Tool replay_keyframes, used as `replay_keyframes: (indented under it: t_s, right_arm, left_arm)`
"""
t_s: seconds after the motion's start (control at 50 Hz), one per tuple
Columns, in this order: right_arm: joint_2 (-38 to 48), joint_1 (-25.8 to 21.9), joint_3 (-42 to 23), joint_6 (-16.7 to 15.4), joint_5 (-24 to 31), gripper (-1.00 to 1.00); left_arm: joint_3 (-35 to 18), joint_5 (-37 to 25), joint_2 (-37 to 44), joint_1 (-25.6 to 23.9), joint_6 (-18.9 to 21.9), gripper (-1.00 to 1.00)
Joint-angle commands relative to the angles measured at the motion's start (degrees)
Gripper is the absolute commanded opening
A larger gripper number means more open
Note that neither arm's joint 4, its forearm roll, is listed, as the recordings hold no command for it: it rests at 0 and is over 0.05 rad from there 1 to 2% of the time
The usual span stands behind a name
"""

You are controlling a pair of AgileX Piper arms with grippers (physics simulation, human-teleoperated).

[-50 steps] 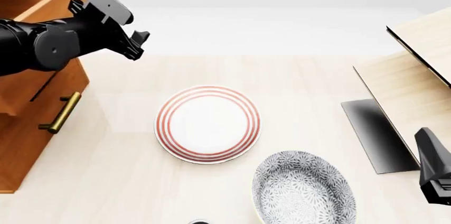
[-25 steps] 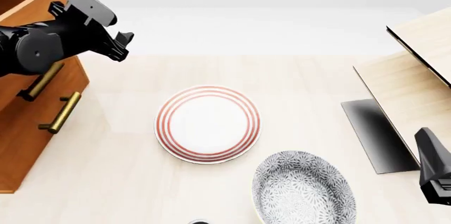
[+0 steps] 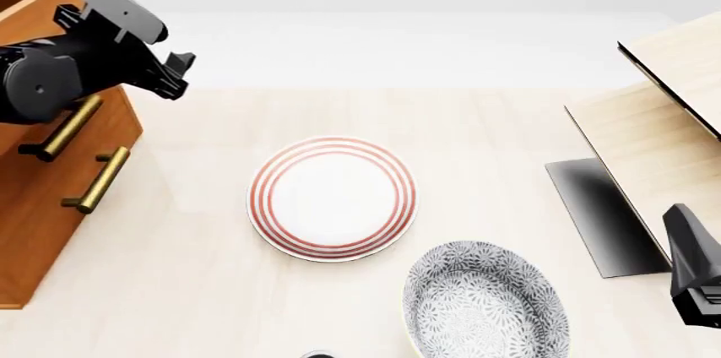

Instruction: Close the top drawer of the cabinet.

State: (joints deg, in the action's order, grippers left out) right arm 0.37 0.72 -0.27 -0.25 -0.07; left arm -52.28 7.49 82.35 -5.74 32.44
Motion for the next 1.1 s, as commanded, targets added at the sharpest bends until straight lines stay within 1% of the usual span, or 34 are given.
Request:
replay_keyframes:
  t_s: [0.02,0.38,0.92,0.94,0.96,0.98,1.1]
  right_arm:
    - [0.0,0.0,0.0,0.0,0.0,1.00]
    - [0.0,0.0,0.0,0.0,0.0,1.00]
    - [0.0,0.0,0.0,0.0,0.0,1.00]
    - [0.0,0.0,0.0,0.0,0.0,1.00]
    - [0.0,0.0,0.0,0.0,0.0,1.00]
    - [0.0,0.0,0.0,0.0,0.0,1.00]
    - [0.0,0.0,0.0,0.0,0.0,1.00]
  left_arm:
    - [0.7,0.4,0.1,1.3,0.4,1.00]
    - [-0.1,-0.1,0.0,3.6,-0.2,1.00]
    - [0.2,0.8,0.1,5.9,-0.5,1.00]
    - [0.3,0.9,0.1,6.2,-0.3,1.00]
    - [2.2,1.0,-1.3,7.0,0.8,1.00]
    - [3.1,0.9,-2.4,7.4,0.9,1.00]
    - [3.4,0.5,-3.0,8.5,1.1,1.00]
